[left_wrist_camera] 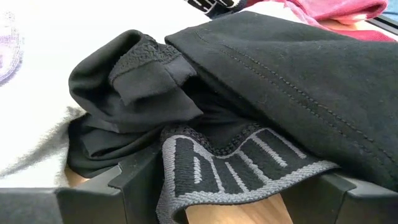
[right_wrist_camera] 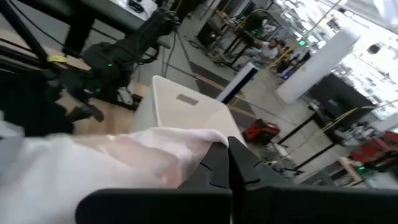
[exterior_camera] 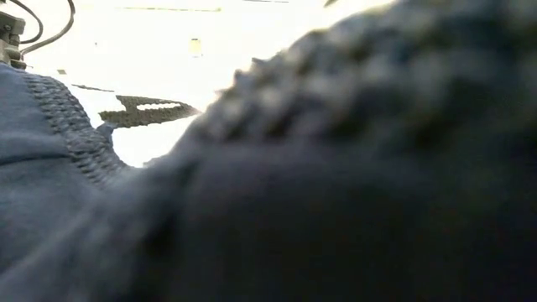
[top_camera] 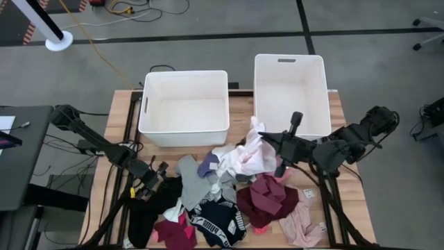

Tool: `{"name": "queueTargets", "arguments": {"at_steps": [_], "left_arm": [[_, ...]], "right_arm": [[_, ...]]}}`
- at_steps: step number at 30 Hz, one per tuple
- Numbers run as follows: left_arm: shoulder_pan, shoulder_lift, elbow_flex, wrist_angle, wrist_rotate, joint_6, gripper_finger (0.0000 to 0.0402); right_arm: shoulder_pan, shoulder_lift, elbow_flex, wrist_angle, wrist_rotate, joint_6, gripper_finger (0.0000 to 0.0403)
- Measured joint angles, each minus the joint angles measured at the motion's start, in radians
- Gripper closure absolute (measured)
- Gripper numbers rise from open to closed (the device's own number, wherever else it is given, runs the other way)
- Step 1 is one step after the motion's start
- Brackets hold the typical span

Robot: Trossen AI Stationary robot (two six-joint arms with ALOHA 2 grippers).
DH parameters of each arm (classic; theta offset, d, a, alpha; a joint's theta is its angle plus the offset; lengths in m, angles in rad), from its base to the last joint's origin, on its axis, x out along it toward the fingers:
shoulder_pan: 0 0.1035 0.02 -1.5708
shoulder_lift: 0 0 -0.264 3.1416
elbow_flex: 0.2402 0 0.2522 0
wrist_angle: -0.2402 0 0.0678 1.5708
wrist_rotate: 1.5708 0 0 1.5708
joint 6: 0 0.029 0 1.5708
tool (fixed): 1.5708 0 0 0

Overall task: Sort clothes
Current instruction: Put the light pink underwear into the right white laundry organizer

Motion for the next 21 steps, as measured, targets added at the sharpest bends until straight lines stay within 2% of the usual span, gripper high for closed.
{"name": "queueTargets", "arguments": {"at_steps": [6, 12, 16, 21], "left_arm": [[0.0, 0.0, 0.0, 0.0, 0.0, 0.001, 0.0127], [0.001, 0.0, 0.0, 0.002, -0.064, 0.031, 0.0127], [0.001, 0.0, 0.0, 0.002, -0.065, 0.003, 0.0127], [0.001, 0.0, 0.0, 0.002, -0.065, 0.002, 0.0127]], "right_arm": [[0.032, -0.055, -0.001, -0.121, 0.018, 0.105, 0.0403], [0.034, -0.12, -0.001, -0.179, 0.179, 0.129, 0.0403], [-0.011, -0.159, -0.001, -0.244, 0.188, 0.176, 0.0403], [-0.138, -0.189, -0.001, -0.457, 0.186, 0.364, 0.0403]]}}
